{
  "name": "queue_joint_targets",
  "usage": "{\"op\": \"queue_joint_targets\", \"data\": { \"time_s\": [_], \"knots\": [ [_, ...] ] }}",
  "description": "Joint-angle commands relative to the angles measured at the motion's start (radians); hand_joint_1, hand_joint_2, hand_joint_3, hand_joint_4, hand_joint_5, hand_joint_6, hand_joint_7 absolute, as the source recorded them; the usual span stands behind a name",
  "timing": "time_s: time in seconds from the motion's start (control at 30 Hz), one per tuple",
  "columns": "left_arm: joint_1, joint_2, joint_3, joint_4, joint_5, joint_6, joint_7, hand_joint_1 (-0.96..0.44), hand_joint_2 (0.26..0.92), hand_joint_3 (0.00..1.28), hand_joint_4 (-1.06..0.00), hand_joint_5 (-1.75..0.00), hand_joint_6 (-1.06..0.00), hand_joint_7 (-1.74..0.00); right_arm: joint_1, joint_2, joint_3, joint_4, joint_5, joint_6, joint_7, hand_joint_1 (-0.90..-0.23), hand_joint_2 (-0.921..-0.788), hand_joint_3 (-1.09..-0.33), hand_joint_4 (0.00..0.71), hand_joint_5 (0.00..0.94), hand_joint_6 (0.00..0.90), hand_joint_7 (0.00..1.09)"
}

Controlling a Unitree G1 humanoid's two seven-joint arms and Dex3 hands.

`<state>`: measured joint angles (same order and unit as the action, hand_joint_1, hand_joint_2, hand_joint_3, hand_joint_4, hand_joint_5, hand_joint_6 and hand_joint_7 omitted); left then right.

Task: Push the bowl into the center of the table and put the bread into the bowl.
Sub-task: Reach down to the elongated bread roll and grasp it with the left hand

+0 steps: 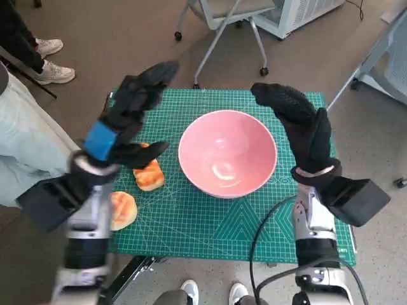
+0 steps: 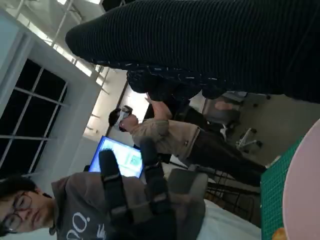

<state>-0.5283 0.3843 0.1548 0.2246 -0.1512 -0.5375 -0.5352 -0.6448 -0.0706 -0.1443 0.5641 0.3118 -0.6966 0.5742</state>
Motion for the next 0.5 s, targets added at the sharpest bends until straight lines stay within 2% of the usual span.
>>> {"op": "queue_joint_targets", "data": {
  "time_s": [0.03, 0.2, 0.5],
  "knots": [
    [-0.019, 0.178, 0.041, 0.008, 0.097, 0.020, -0.008, -0.49, 0.921, 0.24, -0.20, -0.01, -0.10, -0.53, 0.024, -0.010, -0.007, 0.009, 0.011, 0.007, 0.001, -0.666, -0.921, -0.777, 0.176, 0.001, 0.178, 0.30],
    [-0.022, 0.305, 0.025, -0.003, 0.123, 0.114, -0.068, -0.33, 0.904, 0.11, -0.23, -0.01, -0.20, -0.46, 0.024, -0.013, -0.014, 0.010, 0.021, 0.010, 0.003, -0.663, -0.921, -0.782, 0.175, 0.000, 0.143, 0.36],
    [-0.025, 0.399, -0.013, -0.003, 0.109, 0.228, -0.162, -0.20, 0.844, 0.01, -0.25, 0.00, -0.26, -0.35, 0.023, -0.006, -0.016, 0.019, 0.031, 0.007, -0.001, -0.669, -0.921, -0.780, 0.175, 0.000, 0.123, 0.39]
  ]
}}
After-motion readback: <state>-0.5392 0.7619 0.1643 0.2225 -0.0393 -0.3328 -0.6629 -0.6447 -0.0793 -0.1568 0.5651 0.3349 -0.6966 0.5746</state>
